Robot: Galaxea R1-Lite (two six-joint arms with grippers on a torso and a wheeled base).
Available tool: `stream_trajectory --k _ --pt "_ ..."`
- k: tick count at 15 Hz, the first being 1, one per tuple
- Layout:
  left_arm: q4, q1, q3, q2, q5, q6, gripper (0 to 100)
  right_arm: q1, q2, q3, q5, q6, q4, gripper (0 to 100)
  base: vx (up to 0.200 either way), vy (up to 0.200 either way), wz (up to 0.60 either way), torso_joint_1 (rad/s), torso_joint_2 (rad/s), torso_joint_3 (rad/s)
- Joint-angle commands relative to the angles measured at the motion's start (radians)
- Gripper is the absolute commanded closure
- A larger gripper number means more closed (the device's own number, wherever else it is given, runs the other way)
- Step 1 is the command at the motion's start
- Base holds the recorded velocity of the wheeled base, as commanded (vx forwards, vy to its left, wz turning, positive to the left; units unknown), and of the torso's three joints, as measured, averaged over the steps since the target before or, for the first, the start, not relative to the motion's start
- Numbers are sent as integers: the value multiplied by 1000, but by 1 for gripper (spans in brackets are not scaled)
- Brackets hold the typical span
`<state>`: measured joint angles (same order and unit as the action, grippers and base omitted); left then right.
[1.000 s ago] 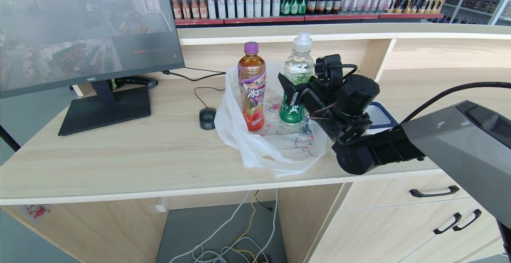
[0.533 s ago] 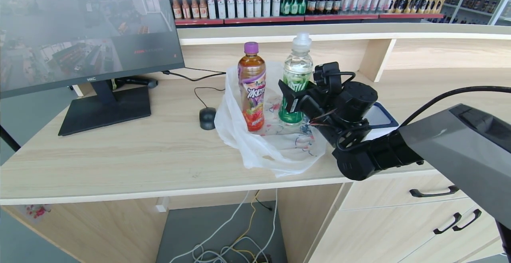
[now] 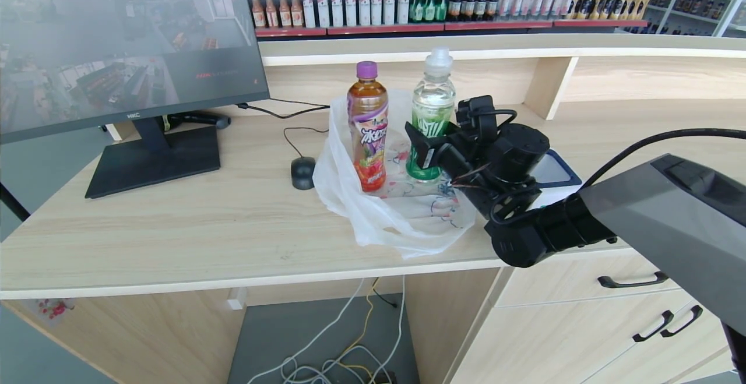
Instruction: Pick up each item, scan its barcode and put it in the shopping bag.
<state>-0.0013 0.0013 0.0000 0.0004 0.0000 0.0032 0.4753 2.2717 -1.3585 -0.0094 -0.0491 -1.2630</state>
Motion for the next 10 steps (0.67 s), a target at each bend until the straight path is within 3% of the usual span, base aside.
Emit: stream_trajectory --k 1,6,10 --pt "0 0 0 0 0 0 0 0 -6 -1 0 -1 -1 0 0 0 0 0 0 0" --pt "0 0 0 0 2 0 0 17 -55 16 2 2 -12 0 0 0 0 0 0 0" --pt "0 0 0 0 0 0 0 62 -147 139 2 -6 -19 0 0 0 0 0 0 0"
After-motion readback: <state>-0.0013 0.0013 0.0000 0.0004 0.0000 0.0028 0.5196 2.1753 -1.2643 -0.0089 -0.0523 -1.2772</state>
